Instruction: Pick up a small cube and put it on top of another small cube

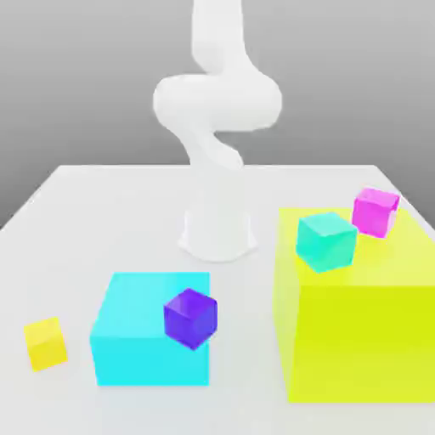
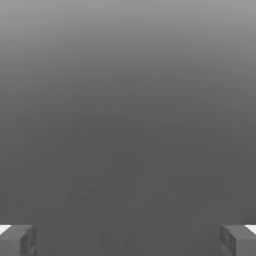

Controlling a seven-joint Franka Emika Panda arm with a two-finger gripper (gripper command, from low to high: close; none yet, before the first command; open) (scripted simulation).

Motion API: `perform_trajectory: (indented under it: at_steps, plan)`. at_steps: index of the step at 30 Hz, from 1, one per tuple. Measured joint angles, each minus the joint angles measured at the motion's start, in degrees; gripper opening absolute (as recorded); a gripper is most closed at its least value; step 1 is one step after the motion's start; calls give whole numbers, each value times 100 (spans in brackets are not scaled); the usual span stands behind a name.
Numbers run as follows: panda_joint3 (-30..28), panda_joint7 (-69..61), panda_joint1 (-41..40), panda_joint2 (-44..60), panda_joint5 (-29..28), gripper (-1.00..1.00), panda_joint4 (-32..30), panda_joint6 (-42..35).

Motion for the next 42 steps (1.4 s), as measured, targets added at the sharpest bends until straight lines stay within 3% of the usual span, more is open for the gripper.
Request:
perform_trajectory:
  at_steps: [15,22,29,30,37,42]
  plan:
    - [-611,1661,-1663,3152,-502,0,-899,1448]
    - [-930,1798,-2378,4604,143,0,-1323,2141]
    - [-538,1469,-2872,6058,850,0,-1265,3159]
    - [-498,1445,-2907,6179,881,-100,-1243,3257]
    - [-492,1462,-2914,6166,863,-100,-1246,3251]
    - [-700,1712,-2778,5255,530,-100,-1417,2515]
